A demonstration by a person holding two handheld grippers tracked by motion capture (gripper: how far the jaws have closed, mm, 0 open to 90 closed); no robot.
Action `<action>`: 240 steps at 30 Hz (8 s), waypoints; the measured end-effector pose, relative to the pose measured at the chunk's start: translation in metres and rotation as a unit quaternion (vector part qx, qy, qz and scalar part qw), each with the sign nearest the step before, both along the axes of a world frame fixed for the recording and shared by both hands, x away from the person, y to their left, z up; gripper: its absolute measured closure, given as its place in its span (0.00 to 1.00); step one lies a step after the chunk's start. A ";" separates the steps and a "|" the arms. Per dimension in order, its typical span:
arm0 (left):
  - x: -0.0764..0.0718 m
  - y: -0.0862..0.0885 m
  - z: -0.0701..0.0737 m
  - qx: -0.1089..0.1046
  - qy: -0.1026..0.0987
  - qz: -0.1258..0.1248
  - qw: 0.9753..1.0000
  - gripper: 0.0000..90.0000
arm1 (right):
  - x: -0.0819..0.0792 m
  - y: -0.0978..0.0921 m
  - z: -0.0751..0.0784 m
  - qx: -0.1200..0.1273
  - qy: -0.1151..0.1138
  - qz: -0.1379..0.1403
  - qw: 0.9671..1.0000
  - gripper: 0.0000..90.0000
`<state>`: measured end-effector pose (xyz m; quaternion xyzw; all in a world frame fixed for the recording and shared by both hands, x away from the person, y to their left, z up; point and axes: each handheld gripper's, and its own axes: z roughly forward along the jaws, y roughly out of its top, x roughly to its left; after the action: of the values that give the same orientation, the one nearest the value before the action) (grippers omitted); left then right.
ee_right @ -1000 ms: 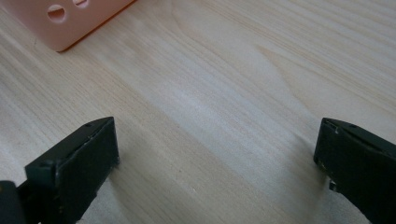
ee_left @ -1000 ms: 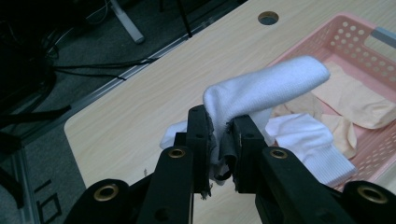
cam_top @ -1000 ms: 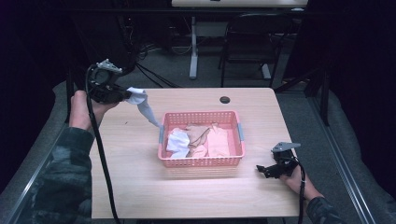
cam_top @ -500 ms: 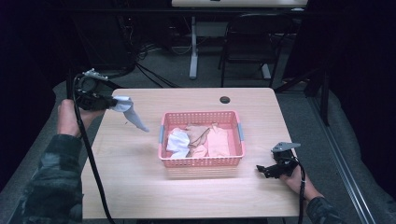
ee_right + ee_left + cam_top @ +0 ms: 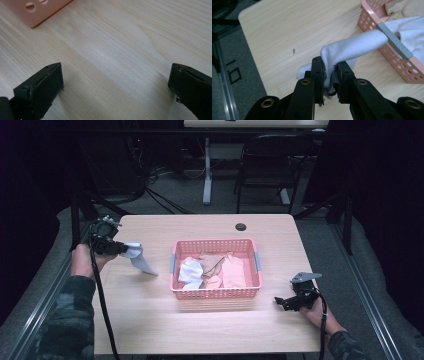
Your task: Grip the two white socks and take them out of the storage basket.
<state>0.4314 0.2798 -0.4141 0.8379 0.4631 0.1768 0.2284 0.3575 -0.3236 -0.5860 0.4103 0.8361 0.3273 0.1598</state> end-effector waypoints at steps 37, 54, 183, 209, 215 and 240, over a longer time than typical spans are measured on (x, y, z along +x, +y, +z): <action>0.023 -0.011 -0.131 -0.043 0.104 0.032 0.993 0.76 | 0.000 0.000 0.000 -0.001 0.000 0.001 1.000 0.00; 0.010 -0.001 -0.103 -0.036 0.059 0.045 0.997 0.11 | 0.001 0.000 0.000 0.000 0.000 0.007 1.000 0.00; 0.005 -0.174 -0.052 0.008 0.009 -0.172 0.985 0.91 | 0.001 0.002 0.000 0.001 0.001 0.008 1.000 0.00; 0.005 -0.167 0.011 0.001 -0.033 -0.175 0.984 0.91 | 0.001 0.002 0.000 0.001 0.001 0.007 1.000 0.00; 0.004 -0.166 0.027 0.006 -0.045 -0.178 0.983 0.91 | 0.001 0.001 0.000 -0.001 0.001 0.008 1.000 0.00; -0.002 -0.121 0.066 0.003 -0.075 -0.134 0.988 0.91 | 0.000 0.002 0.000 0.000 0.001 0.012 1.000 0.00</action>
<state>0.4294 0.1584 -0.3480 0.8774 0.3281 0.2082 0.2813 0.3579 -0.3217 -0.5860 0.4004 0.8412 0.3286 0.1553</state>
